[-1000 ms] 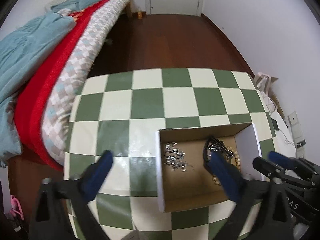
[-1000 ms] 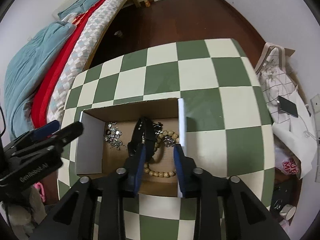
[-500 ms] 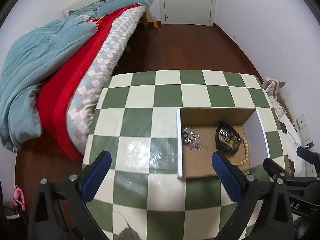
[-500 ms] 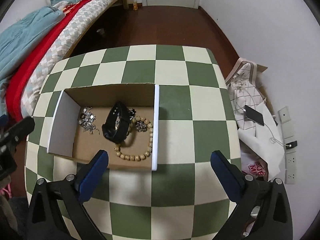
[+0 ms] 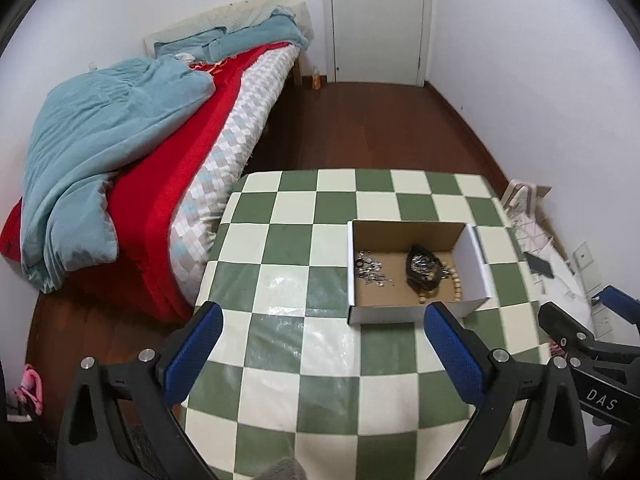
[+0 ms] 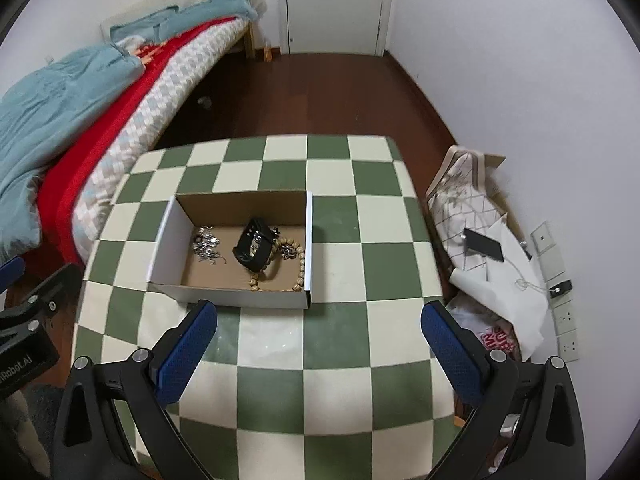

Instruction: Organize jewelry

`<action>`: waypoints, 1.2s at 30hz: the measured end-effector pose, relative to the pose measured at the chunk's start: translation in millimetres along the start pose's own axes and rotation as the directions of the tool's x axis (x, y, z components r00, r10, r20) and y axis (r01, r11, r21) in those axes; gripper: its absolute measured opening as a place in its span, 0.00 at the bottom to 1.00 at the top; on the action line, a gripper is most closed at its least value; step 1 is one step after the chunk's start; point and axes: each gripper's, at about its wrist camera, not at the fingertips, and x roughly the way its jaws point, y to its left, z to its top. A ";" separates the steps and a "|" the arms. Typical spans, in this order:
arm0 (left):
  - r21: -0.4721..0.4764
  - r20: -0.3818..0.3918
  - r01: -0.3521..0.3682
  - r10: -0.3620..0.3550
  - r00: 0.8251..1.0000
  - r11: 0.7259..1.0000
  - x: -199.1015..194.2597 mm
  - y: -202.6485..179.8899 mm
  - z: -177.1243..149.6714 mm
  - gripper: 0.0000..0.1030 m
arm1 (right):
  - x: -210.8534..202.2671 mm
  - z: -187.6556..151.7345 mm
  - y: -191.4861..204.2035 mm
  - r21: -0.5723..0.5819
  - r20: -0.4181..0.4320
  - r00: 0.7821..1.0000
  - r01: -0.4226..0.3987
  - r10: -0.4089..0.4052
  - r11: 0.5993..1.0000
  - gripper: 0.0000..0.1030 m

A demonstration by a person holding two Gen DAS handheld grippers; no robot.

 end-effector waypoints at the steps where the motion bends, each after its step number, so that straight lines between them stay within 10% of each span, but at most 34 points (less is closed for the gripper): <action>1: -0.002 0.005 0.007 -0.007 1.000 1.000 -6.5 0.4 -1.8 1.00 | -10.1 -2.3 -0.3 0.001 0.014 1.000 0.001 -0.001 1.000 1.00; 36: 0.009 0.135 0.097 -0.098 0.986 0.995 -182.7 0.5 -55.8 1.00 | -237.2 -102.8 -13.8 0.020 0.224 0.974 -0.009 0.005 1.000 1.00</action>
